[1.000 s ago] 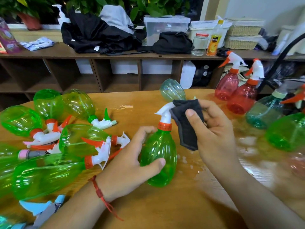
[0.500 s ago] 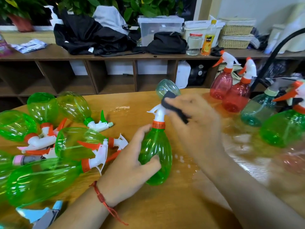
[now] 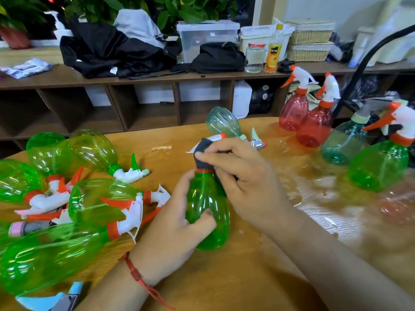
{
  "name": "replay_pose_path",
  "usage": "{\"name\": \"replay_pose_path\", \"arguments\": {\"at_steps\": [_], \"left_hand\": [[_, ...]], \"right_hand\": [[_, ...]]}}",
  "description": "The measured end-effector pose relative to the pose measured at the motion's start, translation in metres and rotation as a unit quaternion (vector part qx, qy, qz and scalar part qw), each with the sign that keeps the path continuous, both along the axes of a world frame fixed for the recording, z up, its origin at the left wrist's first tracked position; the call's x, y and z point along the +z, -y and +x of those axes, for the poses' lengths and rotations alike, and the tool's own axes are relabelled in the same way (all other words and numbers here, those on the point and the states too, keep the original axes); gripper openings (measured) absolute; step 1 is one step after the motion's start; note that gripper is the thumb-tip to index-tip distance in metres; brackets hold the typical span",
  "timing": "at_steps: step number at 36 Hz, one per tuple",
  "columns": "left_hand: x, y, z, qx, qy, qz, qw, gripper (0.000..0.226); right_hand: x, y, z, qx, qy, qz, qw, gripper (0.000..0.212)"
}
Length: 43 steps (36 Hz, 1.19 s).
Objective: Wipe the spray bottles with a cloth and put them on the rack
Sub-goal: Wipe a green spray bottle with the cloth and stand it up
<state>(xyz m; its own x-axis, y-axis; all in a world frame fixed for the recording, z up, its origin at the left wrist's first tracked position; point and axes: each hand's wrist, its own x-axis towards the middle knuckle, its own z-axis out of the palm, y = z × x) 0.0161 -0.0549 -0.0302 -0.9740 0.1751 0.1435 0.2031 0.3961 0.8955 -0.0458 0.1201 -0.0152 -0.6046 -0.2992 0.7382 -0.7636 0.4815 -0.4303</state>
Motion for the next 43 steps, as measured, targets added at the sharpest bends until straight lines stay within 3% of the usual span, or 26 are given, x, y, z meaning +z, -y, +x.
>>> {"name": "replay_pose_path", "arguments": {"at_steps": [3,7,14,21,29,35,40,43], "left_hand": [[0.002,-0.001,0.0,-0.003,0.0,-0.008,1.0,0.067],[0.003,-0.004,0.003,-0.022,0.021,-0.008,0.999,0.072],[0.008,-0.006,0.002,-0.001,-0.004,-0.01,1.0,0.068],[0.004,-0.004,0.003,-0.016,0.048,0.024,0.998,0.07],[-0.003,0.003,-0.003,0.011,0.036,0.038,0.999,0.064],[0.0,0.0,0.002,-0.012,0.033,0.021,0.999,0.065],[-0.004,0.003,-0.002,0.011,0.03,0.044,0.999,0.058],[-0.003,0.003,-0.002,0.008,0.027,0.048,0.998,0.057]], "right_hand": [[0.003,-0.005,-0.005,-0.001,-0.006,0.011,1.0,0.037],[0.012,-0.018,-0.012,-0.117,-0.029,-0.006,0.993,0.035],[0.002,0.0,-0.003,-0.015,-0.057,0.063,0.996,0.041],[0.004,-0.023,-0.018,-0.097,-0.008,-0.02,0.995,0.033],[-0.017,-0.017,-0.017,-0.051,-0.013,0.063,0.997,0.035],[-0.005,-0.026,-0.01,-0.1,0.003,-0.095,0.99,0.037],[-0.013,-0.021,-0.015,-0.062,0.041,-0.033,0.997,0.038],[-0.013,-0.027,-0.014,-0.056,0.066,-0.061,0.994,0.036]]}}
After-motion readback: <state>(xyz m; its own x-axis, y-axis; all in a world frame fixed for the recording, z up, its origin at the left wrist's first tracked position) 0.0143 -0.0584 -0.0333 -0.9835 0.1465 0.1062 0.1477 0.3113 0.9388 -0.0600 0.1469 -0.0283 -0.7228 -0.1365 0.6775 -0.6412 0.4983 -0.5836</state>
